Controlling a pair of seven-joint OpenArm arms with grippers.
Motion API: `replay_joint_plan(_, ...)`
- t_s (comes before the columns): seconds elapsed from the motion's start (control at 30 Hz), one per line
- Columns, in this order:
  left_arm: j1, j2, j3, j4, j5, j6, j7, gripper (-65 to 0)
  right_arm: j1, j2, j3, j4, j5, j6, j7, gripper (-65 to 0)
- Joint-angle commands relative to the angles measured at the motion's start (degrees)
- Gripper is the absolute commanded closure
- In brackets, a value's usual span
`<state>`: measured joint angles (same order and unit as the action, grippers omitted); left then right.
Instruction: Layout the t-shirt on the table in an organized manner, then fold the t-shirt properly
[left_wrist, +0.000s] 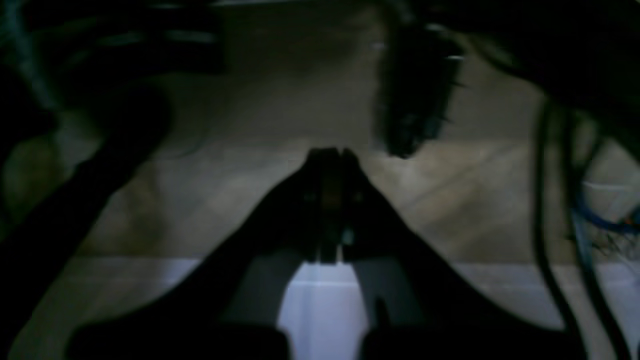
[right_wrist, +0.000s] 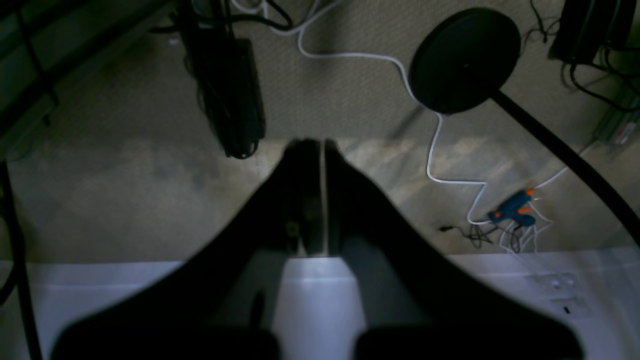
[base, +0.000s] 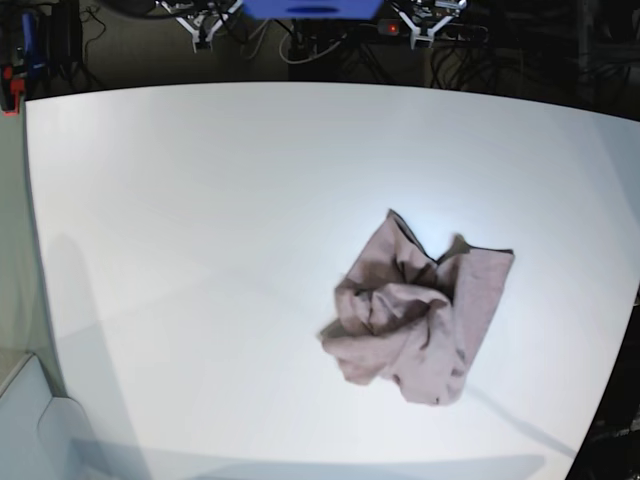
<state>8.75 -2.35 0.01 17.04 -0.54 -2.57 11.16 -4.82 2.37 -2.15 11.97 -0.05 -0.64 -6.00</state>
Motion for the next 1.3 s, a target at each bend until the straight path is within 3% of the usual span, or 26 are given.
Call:
replay_joint_plan(0.0,0.52,-0.33,-0.05,0.24,-0.04,-0.29,0.05,-0.2,-0.32,0.05,0.09,0.12,-0.25,0.78,0.15,0.0)
replay_joint_plan(1.03,1.66,-0.42,-0.05,0.33,-0.04,-0.99,-0.39,-0.2,-1.64,0.49,-0.18,0.56,-0.25,0.95,0.33,0.0)
replay_joint_plan(1.27,10.63,-0.95,0.03,13.34,-0.04,-0.99,0.05,-0.2,-13.77,2.51,-0.26,19.37,-0.25,0.95,-0.37,0.0)
